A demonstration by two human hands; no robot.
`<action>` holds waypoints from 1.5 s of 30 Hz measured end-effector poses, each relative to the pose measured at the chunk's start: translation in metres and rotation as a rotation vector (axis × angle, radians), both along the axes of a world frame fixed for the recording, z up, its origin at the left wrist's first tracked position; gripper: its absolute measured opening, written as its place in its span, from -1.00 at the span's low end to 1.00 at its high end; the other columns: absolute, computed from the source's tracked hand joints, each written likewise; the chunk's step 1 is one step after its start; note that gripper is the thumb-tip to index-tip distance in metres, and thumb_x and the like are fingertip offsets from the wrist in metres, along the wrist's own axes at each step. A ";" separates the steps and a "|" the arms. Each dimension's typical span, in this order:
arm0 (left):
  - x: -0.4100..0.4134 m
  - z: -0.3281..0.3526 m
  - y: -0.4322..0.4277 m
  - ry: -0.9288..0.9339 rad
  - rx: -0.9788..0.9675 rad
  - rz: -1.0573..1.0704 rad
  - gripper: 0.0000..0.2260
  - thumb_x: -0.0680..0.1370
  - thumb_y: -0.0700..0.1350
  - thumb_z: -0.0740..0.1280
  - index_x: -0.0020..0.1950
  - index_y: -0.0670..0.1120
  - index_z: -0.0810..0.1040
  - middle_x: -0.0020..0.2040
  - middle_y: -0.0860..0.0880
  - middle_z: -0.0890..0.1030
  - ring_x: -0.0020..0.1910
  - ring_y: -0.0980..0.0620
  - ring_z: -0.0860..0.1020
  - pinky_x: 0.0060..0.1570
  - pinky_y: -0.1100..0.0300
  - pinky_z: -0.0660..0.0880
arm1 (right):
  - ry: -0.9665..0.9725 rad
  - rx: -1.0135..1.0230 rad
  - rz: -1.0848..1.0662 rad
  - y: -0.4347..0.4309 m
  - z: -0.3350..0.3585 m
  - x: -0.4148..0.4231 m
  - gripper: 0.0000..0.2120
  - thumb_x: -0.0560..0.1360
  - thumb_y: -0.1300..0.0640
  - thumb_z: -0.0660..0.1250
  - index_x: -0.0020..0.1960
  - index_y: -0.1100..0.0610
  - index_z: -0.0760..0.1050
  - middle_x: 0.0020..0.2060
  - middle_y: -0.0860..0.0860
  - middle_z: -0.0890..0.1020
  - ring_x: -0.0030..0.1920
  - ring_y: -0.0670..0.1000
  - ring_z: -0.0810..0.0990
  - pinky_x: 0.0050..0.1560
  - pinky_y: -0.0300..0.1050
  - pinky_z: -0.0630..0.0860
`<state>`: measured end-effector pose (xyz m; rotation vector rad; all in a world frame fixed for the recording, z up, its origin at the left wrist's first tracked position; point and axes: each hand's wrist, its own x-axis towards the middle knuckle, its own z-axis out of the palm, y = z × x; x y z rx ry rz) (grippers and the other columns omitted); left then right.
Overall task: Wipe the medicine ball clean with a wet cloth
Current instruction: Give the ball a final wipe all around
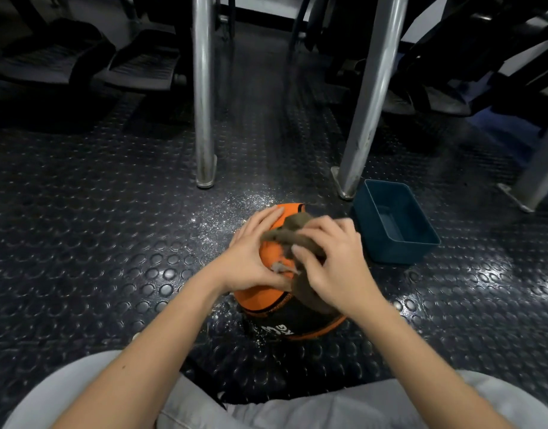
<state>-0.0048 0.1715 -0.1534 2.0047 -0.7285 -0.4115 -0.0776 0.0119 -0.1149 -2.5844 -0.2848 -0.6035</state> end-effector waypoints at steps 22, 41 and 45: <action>0.008 0.002 0.000 0.029 0.014 0.071 0.10 0.03 0.38 0.40 0.47 0.24 -0.05 0.38 0.31 0.00 0.46 0.04 0.09 0.44 -0.11 0.14 | 0.004 0.197 -0.196 -0.008 -0.003 0.026 -0.82 0.49 0.06 0.31 0.00 0.11 0.60 -0.08 -0.11 0.52 -0.03 -0.01 0.35 0.02 -0.05 0.28; 0.028 -0.003 0.000 0.105 -0.078 0.156 -0.06 0.25 0.22 0.41 0.53 0.12 0.03 0.50 0.11 0.04 0.45 0.02 0.15 0.43 -0.03 0.16 | -0.130 0.340 -0.373 0.011 -0.016 0.026 -0.90 0.52 0.11 0.29 -0.02 0.08 0.56 -0.06 -0.09 0.49 -0.01 -0.03 0.30 -0.02 -0.21 0.18; 0.033 -0.002 0.004 0.131 -0.096 0.132 -0.07 0.30 0.19 0.46 0.53 0.09 0.03 0.50 0.06 0.06 0.44 0.03 0.16 0.42 0.04 0.17 | -0.276 0.173 -0.309 0.037 -0.065 -0.024 -0.75 0.50 0.11 0.27 0.11 0.19 0.58 0.11 -0.06 0.49 0.02 -0.02 0.30 0.12 -0.32 0.21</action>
